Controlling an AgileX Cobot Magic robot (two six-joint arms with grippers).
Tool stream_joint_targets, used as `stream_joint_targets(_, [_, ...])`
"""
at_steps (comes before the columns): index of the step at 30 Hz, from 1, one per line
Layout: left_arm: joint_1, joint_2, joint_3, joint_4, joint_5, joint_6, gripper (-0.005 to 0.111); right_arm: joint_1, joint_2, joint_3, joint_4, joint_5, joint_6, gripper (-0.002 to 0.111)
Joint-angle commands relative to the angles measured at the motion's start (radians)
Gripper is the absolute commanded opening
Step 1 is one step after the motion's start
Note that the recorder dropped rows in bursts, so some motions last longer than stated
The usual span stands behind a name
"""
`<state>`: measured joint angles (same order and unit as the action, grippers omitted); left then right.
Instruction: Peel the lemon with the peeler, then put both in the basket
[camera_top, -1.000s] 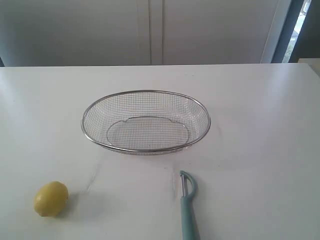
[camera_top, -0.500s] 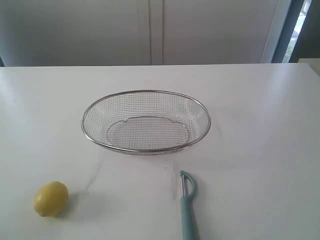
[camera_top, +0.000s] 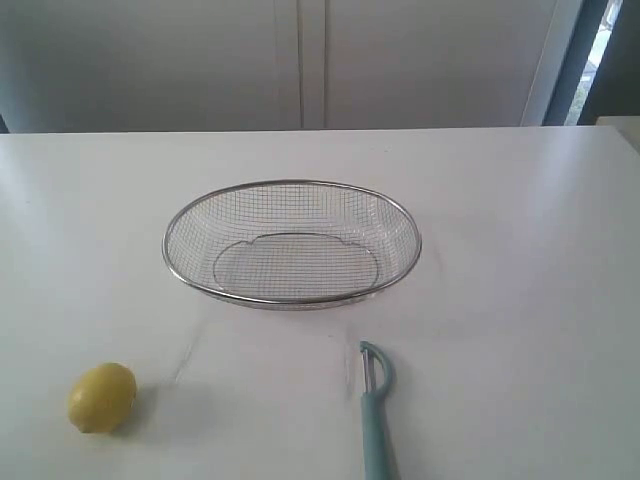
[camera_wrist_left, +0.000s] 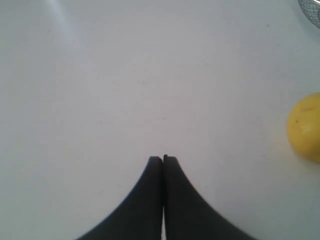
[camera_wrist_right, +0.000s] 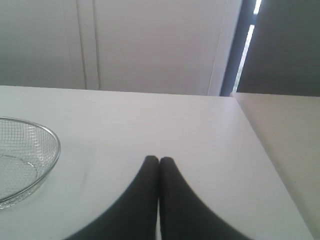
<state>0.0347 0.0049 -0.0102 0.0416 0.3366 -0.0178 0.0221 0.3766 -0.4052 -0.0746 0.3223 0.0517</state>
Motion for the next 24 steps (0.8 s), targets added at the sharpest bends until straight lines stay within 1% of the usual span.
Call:
stream_joint_targets(1, [0.003,-0.005,0.01,-0.002,0.017,-0.001,0.0,-0.003,0.165,-0.07,0.046,0.044,0.006,0.0])
stream_joint_targets(6, [0.003,-0.005,0.01,-0.002,0.017,-0.001,0.0,-0.003,0.229,-0.072,0.048,-0.011,0.006,0.0])
stream_joint_targets(17, [0.003,-0.005,0.01,-0.002,0.017,-0.001,0.0,-0.003,0.231,-0.072,0.048,-0.003,0.006,0.0])
stream_joint_targets(19, [0.003,-0.005,0.01,-0.002,0.017,-0.001,0.0,-0.003,0.231,-0.08,0.05,0.018,0.006,0.0])
stream_joint_targets(24, [0.003,-0.005,0.01,-0.002,0.017,-0.001,0.0,-0.003,0.242,-0.16,0.06,0.164,0.059,0.0])
